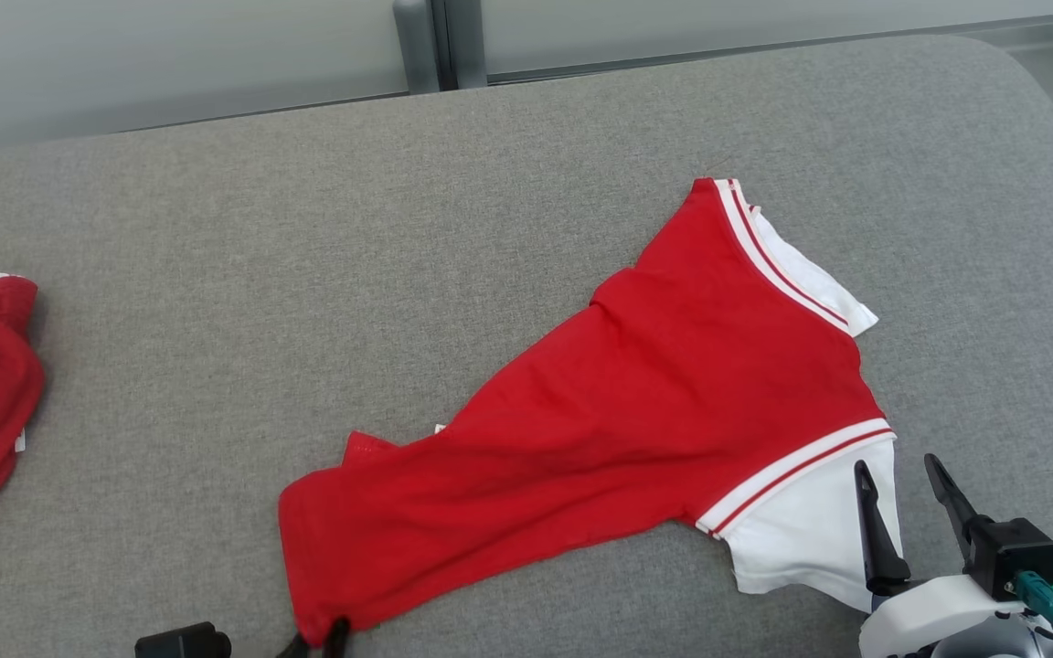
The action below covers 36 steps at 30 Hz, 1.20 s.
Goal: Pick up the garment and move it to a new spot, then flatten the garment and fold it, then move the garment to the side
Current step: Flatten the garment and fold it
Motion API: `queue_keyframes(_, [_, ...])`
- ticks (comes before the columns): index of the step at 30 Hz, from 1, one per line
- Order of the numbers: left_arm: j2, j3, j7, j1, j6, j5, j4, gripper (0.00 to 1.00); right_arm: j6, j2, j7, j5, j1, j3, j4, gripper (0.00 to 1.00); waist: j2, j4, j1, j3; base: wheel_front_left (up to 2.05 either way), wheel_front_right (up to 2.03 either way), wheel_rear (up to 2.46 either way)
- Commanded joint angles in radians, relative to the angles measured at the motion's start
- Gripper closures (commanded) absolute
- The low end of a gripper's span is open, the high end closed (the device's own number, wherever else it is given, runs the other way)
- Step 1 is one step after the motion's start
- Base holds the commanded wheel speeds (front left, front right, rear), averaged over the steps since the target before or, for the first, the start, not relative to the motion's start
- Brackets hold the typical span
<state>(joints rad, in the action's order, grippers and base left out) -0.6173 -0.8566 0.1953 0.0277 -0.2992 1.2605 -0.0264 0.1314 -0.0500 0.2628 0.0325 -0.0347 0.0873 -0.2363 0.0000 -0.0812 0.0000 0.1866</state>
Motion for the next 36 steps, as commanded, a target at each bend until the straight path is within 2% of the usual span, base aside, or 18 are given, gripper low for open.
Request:
queue_keyframes(1, [-0.001, 0.004, 0.004, -0.001, -0.004, -0.002, -0.008, 0.00, -0.001, -0.002, 0.003, -0.008, 0.001, 0.002, 0.001, 0.00, 0.0000, 0.000, 0.0000, 0.000, 0.00, 0.00, 0.00])
queue_keyframes(11, [-0.026, 0.049, 0.036, -0.018, -0.042, -0.018, -0.001, 0.00, -0.001, -0.002, 0.003, -0.017, -0.010, 0.018, 0.018, 0.00, 0.0000, 0.006, 0.0000, -0.008, 0.00, 0.00, 0.00])
queue_keyframes(15, [-0.031, 0.115, 0.062, -0.030, -0.074, -0.051, 0.028, 0.00, -0.001, -0.002, 0.003, -0.023, -0.014, 0.031, 0.038, 0.00, 0.0000, 0.015, 0.0000, -0.015, 0.00, 0.00, 0.00])
queue_keyframes(20, [-0.002, 0.226, 0.070, -0.054, -0.096, -0.141, 0.072, 0.00, -0.001, -0.004, 0.003, -0.037, -0.013, 0.048, 0.091, 0.00, 0.0000, 0.020, 0.0000, -0.033, 0.00, 0.00, 0.00])
queue_keyframes(27, [0.072, 0.382, 0.070, -0.112, -0.048, -0.372, 0.105, 0.00, -0.001, -0.013, 0.003, -0.057, -0.008, 0.075, 0.180, 0.00, 0.0000, 0.022, 0.0000, -0.069, 0.00, 0.00, 0.00])
queue_keyframes(30, [0.104, 0.439, 0.070, -0.140, 0.001, -0.499, 0.093, 0.00, -0.001, -0.023, 0.003, -0.066, -0.019, 0.069, 0.216, 0.00, 0.0000, 0.024, 0.0000, -0.098, 0.00, 0.00, 0.00])
queue_keyframes(36, [0.166, 0.536, 0.070, -0.182, 0.094, -0.673, 0.076, 0.00, -0.001, -0.032, 0.003, -0.073, -0.023, 0.037, 0.227, 0.00, 0.0000, 0.019, 0.0000, -0.125, 0.00, 0.00, 0.00])
